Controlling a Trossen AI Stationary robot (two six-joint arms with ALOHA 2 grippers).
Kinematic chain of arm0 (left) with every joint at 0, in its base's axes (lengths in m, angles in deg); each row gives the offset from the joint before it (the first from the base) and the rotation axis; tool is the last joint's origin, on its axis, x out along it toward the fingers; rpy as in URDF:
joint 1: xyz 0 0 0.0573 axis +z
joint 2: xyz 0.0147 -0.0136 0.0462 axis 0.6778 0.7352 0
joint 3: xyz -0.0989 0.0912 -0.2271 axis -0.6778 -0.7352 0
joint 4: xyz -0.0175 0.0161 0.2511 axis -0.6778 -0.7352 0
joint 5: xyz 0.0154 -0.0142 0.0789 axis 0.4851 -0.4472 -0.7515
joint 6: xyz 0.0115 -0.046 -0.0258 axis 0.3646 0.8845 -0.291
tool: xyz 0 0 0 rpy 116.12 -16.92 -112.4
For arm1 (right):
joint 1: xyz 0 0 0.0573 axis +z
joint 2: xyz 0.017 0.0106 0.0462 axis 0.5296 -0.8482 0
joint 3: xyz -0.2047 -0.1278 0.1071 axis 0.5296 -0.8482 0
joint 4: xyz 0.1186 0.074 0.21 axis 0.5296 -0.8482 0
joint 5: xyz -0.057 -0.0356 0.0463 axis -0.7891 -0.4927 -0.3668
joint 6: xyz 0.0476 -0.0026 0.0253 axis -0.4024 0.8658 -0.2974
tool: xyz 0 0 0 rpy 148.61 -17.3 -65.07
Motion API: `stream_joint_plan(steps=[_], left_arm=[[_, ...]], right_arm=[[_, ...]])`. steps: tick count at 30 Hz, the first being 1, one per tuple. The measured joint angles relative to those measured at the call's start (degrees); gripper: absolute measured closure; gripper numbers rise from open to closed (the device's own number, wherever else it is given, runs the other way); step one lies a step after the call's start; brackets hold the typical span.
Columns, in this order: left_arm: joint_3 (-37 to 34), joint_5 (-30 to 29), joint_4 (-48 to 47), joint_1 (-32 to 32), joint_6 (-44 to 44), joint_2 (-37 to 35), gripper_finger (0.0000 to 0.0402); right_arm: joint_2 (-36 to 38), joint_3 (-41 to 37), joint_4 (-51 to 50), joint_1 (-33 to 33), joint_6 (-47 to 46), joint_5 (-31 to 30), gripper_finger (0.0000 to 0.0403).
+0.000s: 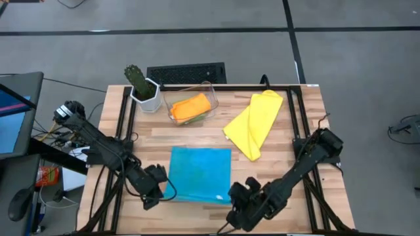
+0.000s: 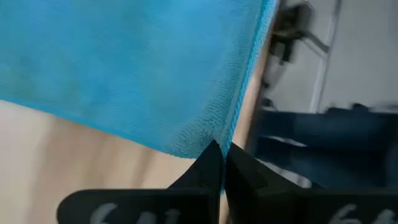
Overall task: Fold microfiber towels
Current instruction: Fold the blue microfiber cloth
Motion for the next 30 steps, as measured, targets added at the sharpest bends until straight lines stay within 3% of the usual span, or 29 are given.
stream_joint_plan(steps=[4, 12, 20, 30], left_arm=[[-1.4, -3.8, -3.7, 2.7, -4.1, 0.0, 0.0401], [-1.5, -10.0, -10.0, 13.0, -15.3, 0.0, 0.0401], [-1.5, -10.9, -10.3, 19.9, -24.8, 0.0, 0.0401], [-1.5, -13.3, -10.7, 24.9, -29.0, 0.0, 0.0401]], right_arm=[[-0.1, 0.0, -6.1, -4.3, 4.0, 0.1, 0.0397], [-0.1, -0.1, -12.1, -16.1, 20.5, 0.6, 0.0396], [-0.1, -6.4, -6.8, -24.1, 30.4, 5.1, 0.0396], [-0.2, -11.2, -2.1, -28.1, 33.2, 9.7, 0.0395]])
